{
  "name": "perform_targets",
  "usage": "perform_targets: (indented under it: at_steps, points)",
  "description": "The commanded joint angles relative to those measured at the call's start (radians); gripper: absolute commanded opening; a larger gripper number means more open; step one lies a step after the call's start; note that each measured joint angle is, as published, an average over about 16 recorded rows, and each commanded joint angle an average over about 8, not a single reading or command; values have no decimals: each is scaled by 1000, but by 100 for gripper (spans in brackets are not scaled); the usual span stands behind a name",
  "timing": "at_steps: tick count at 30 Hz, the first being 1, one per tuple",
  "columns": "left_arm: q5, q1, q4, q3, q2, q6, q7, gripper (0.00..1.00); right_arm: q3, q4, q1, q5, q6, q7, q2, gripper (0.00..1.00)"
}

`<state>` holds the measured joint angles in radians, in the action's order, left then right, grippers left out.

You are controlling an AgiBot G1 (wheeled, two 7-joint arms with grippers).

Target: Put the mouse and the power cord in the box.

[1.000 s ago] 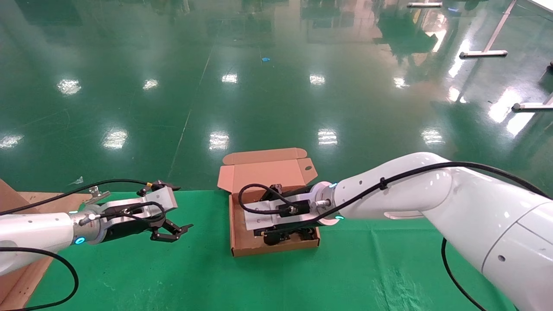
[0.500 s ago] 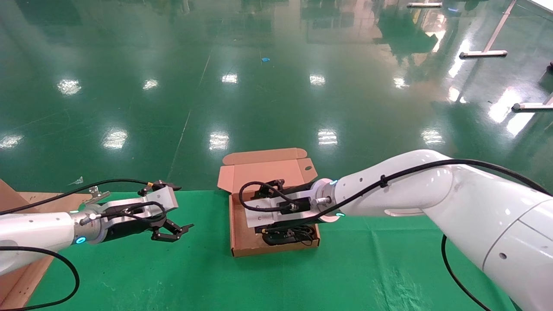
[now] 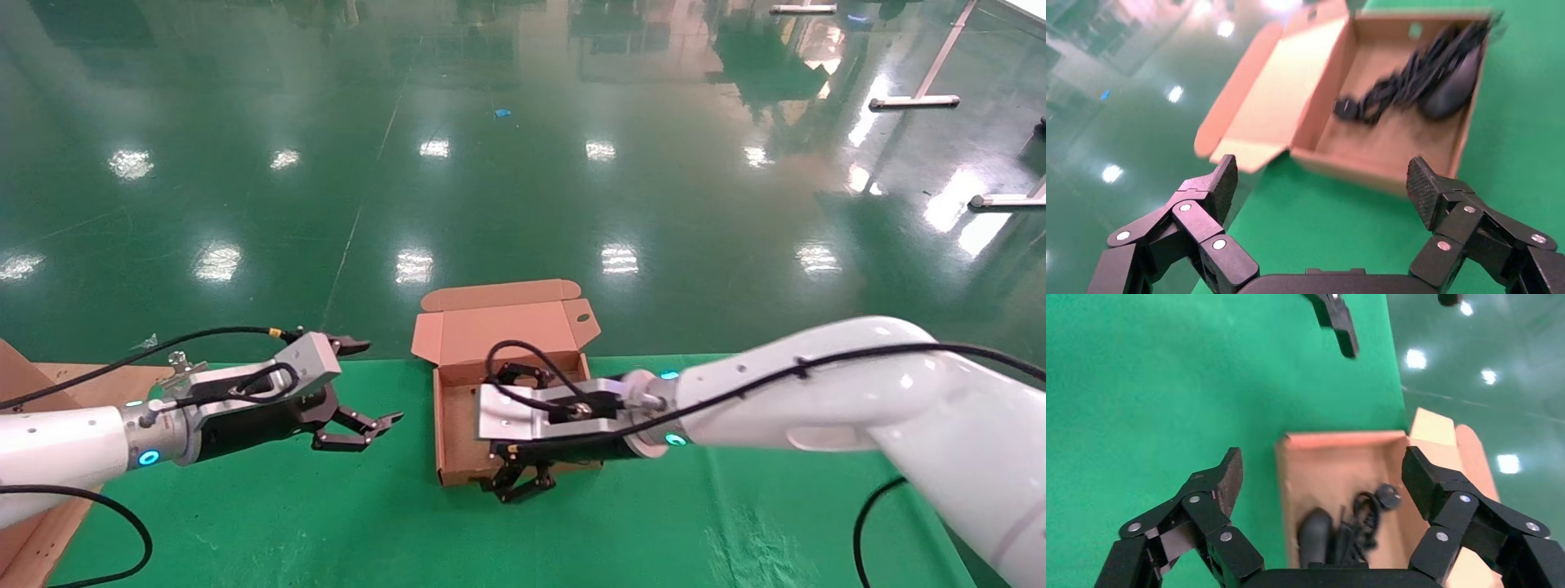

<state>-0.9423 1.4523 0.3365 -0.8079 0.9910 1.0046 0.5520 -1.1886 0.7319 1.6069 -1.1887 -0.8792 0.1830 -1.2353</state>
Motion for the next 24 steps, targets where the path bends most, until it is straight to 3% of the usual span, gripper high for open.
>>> perform_targets:
  at_steps: [1,24]
  points:
    - [9,-16,40,22,-16,21,-31,100,37,23,-22,19,-25,-15,25,100]
    - [109,-195,490,273,-196,254,-382,100,458,278,-268,231,-311,-187,315,100]
